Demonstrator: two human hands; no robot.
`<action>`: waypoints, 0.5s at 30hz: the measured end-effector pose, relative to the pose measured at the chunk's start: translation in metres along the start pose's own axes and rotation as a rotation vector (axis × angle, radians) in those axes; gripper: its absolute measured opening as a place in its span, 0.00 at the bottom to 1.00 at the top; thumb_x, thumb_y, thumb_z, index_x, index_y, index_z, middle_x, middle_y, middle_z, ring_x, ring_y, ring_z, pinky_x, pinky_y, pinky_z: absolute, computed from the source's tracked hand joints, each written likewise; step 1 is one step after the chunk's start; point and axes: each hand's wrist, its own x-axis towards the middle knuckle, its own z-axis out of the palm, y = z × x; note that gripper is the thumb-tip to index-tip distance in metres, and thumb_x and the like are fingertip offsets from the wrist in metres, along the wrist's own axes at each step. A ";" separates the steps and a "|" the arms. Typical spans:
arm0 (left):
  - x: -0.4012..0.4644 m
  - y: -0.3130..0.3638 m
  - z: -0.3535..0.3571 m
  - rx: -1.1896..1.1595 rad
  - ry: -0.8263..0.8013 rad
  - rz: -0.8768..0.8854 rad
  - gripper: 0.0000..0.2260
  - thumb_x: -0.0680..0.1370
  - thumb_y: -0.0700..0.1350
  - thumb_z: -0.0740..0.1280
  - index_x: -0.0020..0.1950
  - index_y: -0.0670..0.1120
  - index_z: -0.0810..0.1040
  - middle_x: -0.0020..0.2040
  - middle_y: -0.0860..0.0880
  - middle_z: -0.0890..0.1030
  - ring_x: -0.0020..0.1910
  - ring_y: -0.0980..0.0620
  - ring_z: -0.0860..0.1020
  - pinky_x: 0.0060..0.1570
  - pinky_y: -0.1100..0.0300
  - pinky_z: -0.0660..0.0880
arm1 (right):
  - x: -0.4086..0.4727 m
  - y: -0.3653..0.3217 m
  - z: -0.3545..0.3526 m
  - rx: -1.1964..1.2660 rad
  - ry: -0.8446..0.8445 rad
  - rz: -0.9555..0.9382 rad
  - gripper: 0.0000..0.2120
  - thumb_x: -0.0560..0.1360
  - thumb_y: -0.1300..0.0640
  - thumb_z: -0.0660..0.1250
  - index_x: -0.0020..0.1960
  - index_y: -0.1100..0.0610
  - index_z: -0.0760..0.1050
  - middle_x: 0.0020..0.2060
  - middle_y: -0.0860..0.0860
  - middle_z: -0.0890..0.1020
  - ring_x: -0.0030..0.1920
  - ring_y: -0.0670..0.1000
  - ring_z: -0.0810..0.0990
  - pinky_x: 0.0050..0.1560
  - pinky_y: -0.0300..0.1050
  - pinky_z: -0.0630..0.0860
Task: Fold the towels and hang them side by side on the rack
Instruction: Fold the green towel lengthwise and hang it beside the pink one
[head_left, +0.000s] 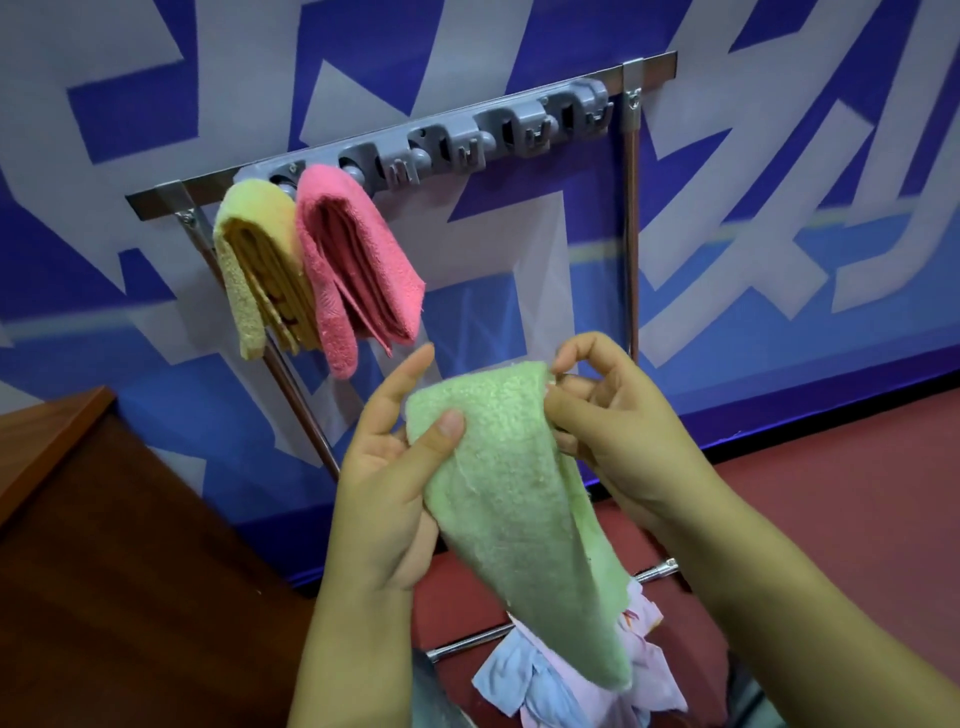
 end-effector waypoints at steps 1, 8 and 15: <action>0.002 0.001 0.003 0.004 0.003 -0.018 0.20 0.67 0.36 0.68 0.58 0.51 0.78 0.41 0.46 0.84 0.41 0.51 0.83 0.40 0.58 0.80 | -0.001 0.002 -0.004 0.020 -0.015 -0.005 0.11 0.73 0.64 0.66 0.39 0.51 0.69 0.28 0.52 0.65 0.29 0.48 0.61 0.31 0.39 0.61; 0.006 0.004 0.008 0.022 -0.023 -0.109 0.22 0.68 0.37 0.65 0.62 0.47 0.75 0.39 0.48 0.85 0.39 0.52 0.83 0.35 0.61 0.79 | -0.013 0.017 -0.019 0.046 -0.129 -0.033 0.15 0.64 0.50 0.76 0.42 0.50 0.71 0.32 0.53 0.72 0.34 0.48 0.71 0.40 0.42 0.69; 0.005 0.009 -0.004 0.038 0.011 -0.145 0.25 0.68 0.38 0.65 0.65 0.49 0.74 0.42 0.45 0.85 0.40 0.51 0.83 0.36 0.59 0.80 | -0.011 0.018 -0.001 -0.176 -0.108 -0.124 0.13 0.67 0.61 0.70 0.41 0.46 0.70 0.35 0.43 0.76 0.34 0.47 0.72 0.36 0.43 0.71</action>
